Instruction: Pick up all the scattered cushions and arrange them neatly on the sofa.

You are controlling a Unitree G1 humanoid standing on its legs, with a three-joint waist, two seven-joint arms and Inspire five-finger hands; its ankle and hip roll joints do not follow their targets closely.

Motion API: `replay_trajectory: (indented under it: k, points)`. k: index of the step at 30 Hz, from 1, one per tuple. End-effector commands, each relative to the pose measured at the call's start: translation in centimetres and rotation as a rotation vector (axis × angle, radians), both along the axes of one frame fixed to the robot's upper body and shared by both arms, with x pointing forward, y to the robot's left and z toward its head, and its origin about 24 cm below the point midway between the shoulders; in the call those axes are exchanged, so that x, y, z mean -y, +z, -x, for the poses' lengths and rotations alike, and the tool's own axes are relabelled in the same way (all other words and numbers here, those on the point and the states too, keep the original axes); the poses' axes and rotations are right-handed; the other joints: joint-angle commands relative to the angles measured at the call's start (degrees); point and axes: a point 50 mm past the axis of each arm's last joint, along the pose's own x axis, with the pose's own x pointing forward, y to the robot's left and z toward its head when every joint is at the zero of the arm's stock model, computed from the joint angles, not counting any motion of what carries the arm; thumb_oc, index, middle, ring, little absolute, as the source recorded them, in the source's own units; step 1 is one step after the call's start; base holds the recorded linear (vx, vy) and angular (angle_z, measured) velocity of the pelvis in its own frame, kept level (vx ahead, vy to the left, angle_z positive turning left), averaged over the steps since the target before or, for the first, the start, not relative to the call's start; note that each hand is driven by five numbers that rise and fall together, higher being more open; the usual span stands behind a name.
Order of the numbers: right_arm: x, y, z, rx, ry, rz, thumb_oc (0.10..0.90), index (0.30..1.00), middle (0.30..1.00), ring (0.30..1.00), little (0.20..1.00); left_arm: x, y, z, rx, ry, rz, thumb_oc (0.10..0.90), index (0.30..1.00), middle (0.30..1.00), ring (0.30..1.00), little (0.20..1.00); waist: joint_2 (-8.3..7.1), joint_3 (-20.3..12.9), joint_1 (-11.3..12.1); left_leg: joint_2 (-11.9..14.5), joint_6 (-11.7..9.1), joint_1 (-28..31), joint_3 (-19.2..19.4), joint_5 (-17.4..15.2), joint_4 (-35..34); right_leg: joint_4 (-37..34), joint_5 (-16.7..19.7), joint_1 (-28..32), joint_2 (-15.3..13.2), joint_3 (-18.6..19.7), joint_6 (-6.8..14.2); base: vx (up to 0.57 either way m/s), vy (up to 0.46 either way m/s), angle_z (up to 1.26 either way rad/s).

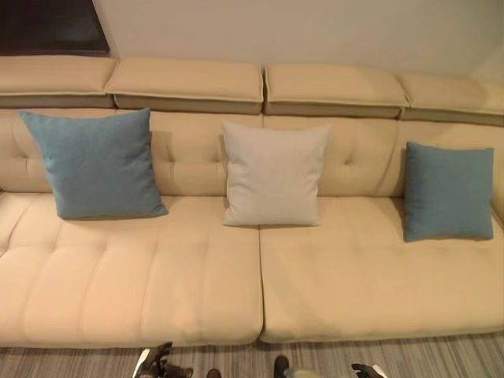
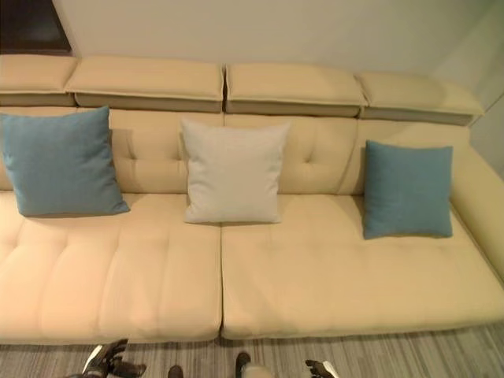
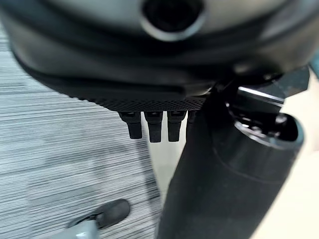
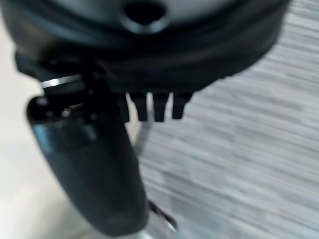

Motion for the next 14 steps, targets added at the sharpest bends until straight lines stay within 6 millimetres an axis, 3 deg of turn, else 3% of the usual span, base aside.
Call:
replay_trajectory:
  k: [1, 14]
  points:
    - [0.6, 0.6, -1.3, 0.050, 0.029, 0.041, 0.800, 0.900, 0.900, 0.900, 0.900, -1.1, 1.0, -2.1, 0.087, -0.005, -0.044, 0.800, 0.900, 0.900, 0.900, 0.900, -2.35, -0.54, -0.58, -3.66, -1.12, -2.48, -2.35, -5.35, 3.19, -7.16, 1.74, 6.36, -1.47, 1.25, 4.94, 0.01, -0.068, -0.06]
    - [0.8, 0.0, 0.7, -0.025, 0.024, 0.056, 0.800, 0.900, 0.900, 0.900, 0.900, 0.2, 0.5, -1.9, 0.051, -0.065, -0.022, 0.800, 0.900, 0.900, 0.900, 0.900, -1.64, -0.98, -1.40, -2.41, -2.08, 1.38, -2.51, -4.71, 1.24, -9.99, 1.29, 10.24, -0.44, -0.05, 4.11, 0.01, -0.027, 0.02]
